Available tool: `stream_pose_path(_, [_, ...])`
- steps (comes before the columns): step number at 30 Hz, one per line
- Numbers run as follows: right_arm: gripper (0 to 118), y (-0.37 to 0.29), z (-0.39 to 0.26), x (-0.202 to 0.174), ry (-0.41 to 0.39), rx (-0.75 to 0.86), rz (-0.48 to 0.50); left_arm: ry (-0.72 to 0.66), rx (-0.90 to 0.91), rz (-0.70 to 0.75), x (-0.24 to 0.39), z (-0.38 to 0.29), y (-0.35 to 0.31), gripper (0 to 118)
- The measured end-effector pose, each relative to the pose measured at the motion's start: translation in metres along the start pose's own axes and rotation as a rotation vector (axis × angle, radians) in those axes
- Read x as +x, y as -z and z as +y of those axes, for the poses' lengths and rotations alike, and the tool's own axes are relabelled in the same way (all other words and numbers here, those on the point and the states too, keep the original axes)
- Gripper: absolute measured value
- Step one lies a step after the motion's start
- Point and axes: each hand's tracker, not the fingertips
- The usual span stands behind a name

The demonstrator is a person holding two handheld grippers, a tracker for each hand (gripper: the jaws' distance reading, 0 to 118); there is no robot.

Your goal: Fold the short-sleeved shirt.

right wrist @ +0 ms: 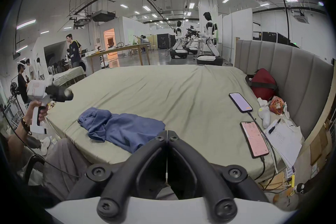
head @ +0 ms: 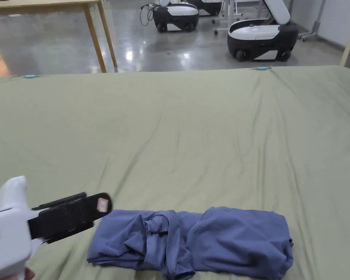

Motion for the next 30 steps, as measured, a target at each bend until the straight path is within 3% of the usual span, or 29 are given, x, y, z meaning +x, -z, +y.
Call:
stream_pose_path(6, [1, 0.002, 0.004, -0.007, -0.003, 0.015, 0.023, -0.064, -0.101, 0.061, -0.026, -0.039, 0.032, 0])
stream_pose_path(14, [1, -0.003, 0.004, -0.008, -0.009, 0.013, 0.026, -0.105, -0.307, -0.068, -0.004, -0.056, 0.138, 0])
stream_pose_path(21, [1, -0.009, 0.002, -0.002, -0.004, -0.001, -0.007, -0.090, -0.329, -0.098, 0.012, -0.066, 0.202, 0])
stream_pose_path(23, [1, -0.009, 0.000, -0.002, 0.000, -0.007, -0.008, -0.085, -0.357, -0.032, 0.010, -0.069, 0.210, 0])
stream_pose_path(27, [1, -0.004, -0.005, -0.003, 0.002, -0.021, -0.008, -0.126, -0.344, -0.073, 0.003, -0.069, 0.207, 0])
stream_pose_path(30, [1, -0.003, -0.005, -0.004, 0.006, -0.016, -0.003, -0.081, -0.267, -0.092, 0.019, -0.060, 0.183, 0])
